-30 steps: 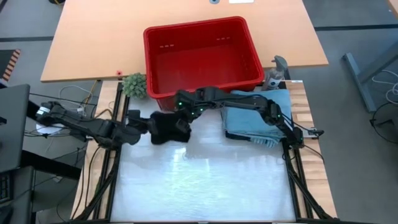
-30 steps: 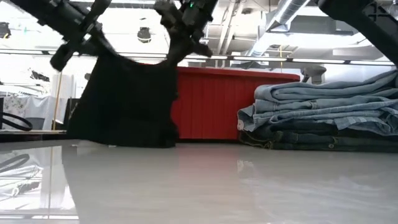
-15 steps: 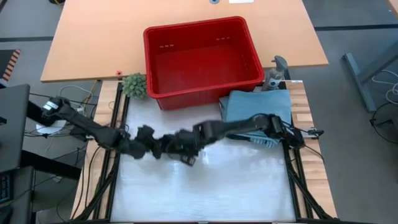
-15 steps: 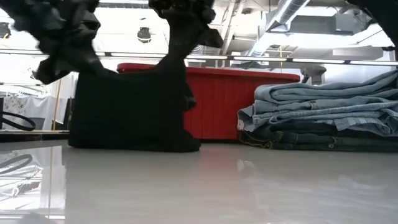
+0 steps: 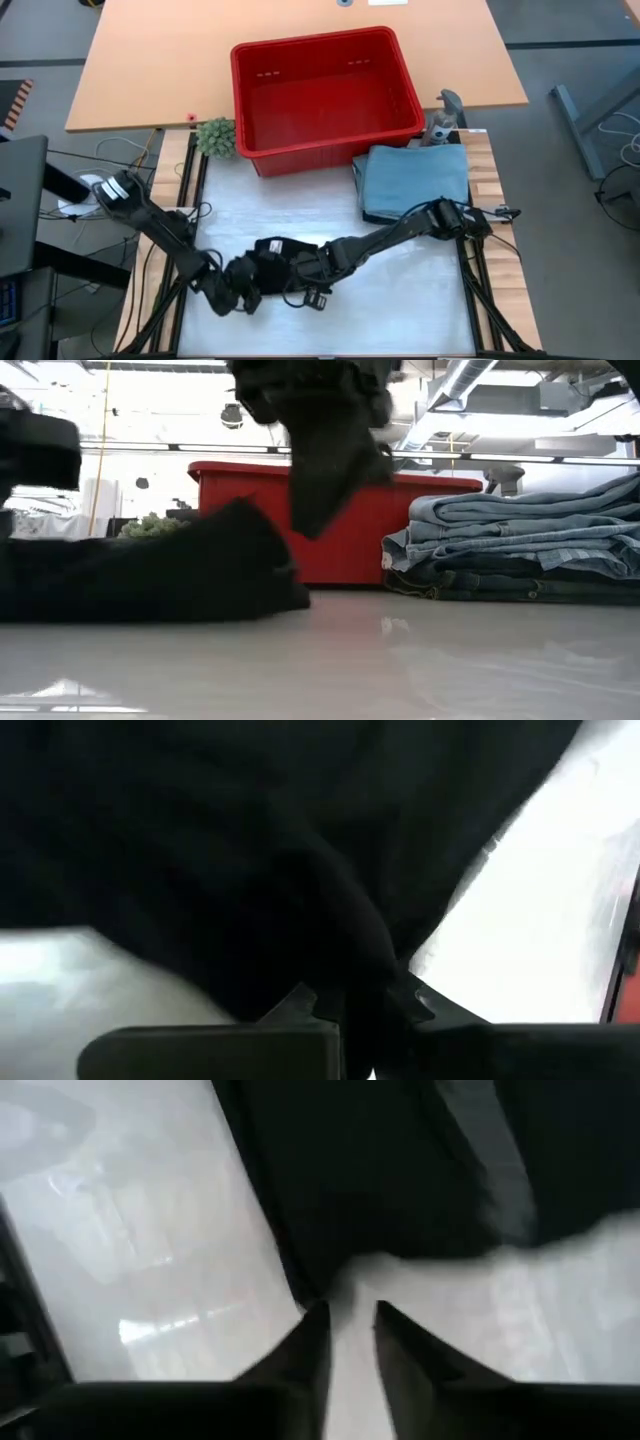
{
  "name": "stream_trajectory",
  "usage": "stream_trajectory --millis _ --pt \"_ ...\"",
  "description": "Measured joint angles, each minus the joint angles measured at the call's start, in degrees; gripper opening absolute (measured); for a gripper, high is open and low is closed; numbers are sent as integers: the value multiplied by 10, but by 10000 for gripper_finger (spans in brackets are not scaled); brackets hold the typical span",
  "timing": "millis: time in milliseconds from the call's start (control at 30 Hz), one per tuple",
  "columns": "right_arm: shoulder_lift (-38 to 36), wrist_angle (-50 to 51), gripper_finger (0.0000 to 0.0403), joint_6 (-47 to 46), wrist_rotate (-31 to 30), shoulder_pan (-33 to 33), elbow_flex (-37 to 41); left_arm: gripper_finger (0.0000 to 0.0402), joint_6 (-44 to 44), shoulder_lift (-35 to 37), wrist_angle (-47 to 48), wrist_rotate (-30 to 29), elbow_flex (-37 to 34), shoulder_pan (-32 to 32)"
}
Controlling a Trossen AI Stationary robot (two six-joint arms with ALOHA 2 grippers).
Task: Fold Laundry from Bin
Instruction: Fold the black boxer short
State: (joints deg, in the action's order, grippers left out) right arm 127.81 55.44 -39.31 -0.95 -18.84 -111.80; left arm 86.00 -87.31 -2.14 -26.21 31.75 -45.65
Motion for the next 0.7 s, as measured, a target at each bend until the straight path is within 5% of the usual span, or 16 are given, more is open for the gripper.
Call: stream_trajectory --millis 300,467,700 --pt "-10 -42 264 23 -7 -9 21 42 -21 -14 -79 -14 0 -16" --pt "-21 -56 283 52 -20 -13 19 61 -85 14 -78 -23 0 -16" --pt "-32 -134 279 83 -26 -9 19 76 -59 10 -45 -20 0 -16"
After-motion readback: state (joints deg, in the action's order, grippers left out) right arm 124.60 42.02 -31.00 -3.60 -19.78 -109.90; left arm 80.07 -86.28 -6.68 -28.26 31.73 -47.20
